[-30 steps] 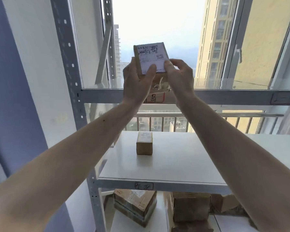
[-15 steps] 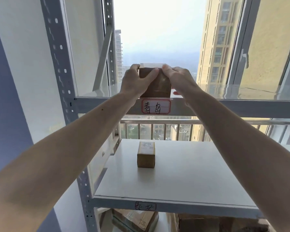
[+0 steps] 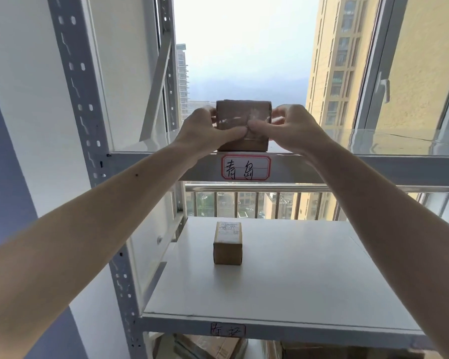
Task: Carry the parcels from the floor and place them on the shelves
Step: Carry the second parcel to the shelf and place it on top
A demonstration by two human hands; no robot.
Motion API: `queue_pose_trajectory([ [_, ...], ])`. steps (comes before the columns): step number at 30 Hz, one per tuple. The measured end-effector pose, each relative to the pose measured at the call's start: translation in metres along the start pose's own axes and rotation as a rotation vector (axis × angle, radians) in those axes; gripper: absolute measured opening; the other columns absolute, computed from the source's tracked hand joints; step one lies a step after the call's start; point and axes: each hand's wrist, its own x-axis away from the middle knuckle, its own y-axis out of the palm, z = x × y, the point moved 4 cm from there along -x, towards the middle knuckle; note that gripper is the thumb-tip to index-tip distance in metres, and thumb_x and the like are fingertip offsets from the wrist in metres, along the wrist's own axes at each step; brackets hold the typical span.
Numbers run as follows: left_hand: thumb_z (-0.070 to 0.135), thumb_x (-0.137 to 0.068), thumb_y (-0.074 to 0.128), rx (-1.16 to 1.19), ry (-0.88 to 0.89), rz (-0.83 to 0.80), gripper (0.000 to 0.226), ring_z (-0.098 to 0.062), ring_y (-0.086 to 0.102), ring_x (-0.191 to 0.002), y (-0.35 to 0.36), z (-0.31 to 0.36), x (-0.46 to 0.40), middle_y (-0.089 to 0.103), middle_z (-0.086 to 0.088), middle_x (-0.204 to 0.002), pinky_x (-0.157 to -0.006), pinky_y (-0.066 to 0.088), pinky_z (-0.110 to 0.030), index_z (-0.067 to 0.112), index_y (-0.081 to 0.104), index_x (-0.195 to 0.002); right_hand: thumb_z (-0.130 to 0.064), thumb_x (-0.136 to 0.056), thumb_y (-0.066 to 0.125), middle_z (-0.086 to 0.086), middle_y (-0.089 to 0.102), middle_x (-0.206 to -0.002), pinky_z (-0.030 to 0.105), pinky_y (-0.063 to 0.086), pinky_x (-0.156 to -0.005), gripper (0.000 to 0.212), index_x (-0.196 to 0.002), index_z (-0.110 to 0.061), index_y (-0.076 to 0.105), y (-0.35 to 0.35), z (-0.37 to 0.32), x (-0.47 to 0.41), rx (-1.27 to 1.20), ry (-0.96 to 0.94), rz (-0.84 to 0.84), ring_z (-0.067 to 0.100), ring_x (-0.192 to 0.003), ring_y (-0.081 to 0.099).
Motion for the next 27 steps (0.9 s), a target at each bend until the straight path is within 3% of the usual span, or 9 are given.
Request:
queue_pose_trajectory([
  [3, 0.040, -0.064, 0.089, -0.092, -0.030, -0.054, 0.068, -0.019, 0.071, -0.098, -0.002, -0.006, 0.000, 0.075, -0.001, -0.106, -0.090, 0.058, -0.041, 0.017, 0.066, -0.123, -0.051, -0.073, 0.081, 0.009, 0.073, -0.108, 0.042, 0.056, -0.090, 0.075, -0.128, -0.004, 0.062, -0.003, 0.002, -0.002, 0.025, -0.023, -0.017, 0.024, -0.102, 0.068],
  [8, 0.039, -0.065, 0.090, -0.180, -0.055, -0.075, 0.067, -0.023, 0.071, -0.094, -0.003, -0.002, -0.005, 0.074, -0.003, -0.103, -0.087, 0.058, -0.040, 0.022, 0.065, -0.125, -0.038, -0.065, 0.090, 0.010, 0.075, -0.103, 0.048, 0.057, -0.092, 0.074, -0.124, -0.002, 0.064, -0.002, 0.004, -0.010, 0.085, -0.014, -0.026, 0.025, -0.098, 0.070],
  [12, 0.046, -0.063, 0.089, -0.270, -0.067, -0.086, 0.072, -0.023, 0.069, -0.100, 0.000, -0.004, -0.018, 0.073, -0.004, -0.108, -0.090, 0.056, -0.038, 0.022, 0.064, -0.126, -0.029, -0.067, 0.090, 0.016, 0.076, -0.100, 0.048, 0.057, -0.090, 0.053, -0.107, 0.000, 0.070, 0.001, 0.003, -0.017, 0.098, -0.017, -0.012, 0.029, -0.096, 0.072],
  [18, 0.040, -0.066, 0.088, -0.317, -0.080, -0.100, 0.065, -0.024, 0.066, -0.104, 0.007, -0.010, -0.041, 0.072, -0.005, -0.109, -0.094, 0.053, -0.039, 0.016, 0.066, -0.122, -0.026, -0.064, 0.091, 0.026, 0.074, -0.105, 0.052, 0.058, -0.083, 0.057, -0.105, 0.009, 0.070, 0.010, 0.011, -0.041, 0.108, 0.041, 0.008, 0.037, -0.099, 0.072],
  [22, 0.037, -0.067, 0.088, -0.328, -0.110, -0.101, 0.063, -0.023, 0.063, -0.103, 0.011, -0.016, -0.058, 0.068, -0.005, -0.113, -0.087, 0.054, -0.035, 0.014, 0.064, -0.121, -0.026, -0.065, 0.091, 0.022, 0.074, -0.108, 0.047, 0.061, -0.084, 0.059, -0.109, 0.007, 0.069, 0.017, 0.017, -0.061, 0.142, 0.074, -0.008, 0.034, -0.098, 0.073],
  [24, 0.037, -0.069, 0.088, -0.334, -0.120, -0.114, 0.062, -0.021, 0.061, -0.097, 0.014, -0.018, -0.066, 0.066, -0.004, -0.112, -0.077, 0.049, -0.030, 0.014, 0.063, -0.121, -0.026, -0.067, 0.090, 0.019, 0.075, -0.106, 0.043, 0.062, -0.084, 0.056, -0.109, 0.003, 0.069, 0.021, 0.019, -0.070, 0.164, 0.086, -0.022, 0.031, -0.097, 0.073],
  [27, 0.033, -0.072, 0.086, -0.331, -0.124, -0.137, 0.057, -0.020, 0.057, -0.094, 0.017, -0.019, -0.075, 0.063, -0.001, -0.108, -0.075, 0.042, -0.028, 0.016, 0.062, -0.121, -0.025, -0.069, 0.088, 0.017, 0.073, -0.108, 0.040, 0.061, -0.084, 0.053, -0.110, 0.001, 0.068, 0.026, 0.022, -0.081, 0.182, 0.103, -0.033, 0.030, -0.098, 0.073],
])
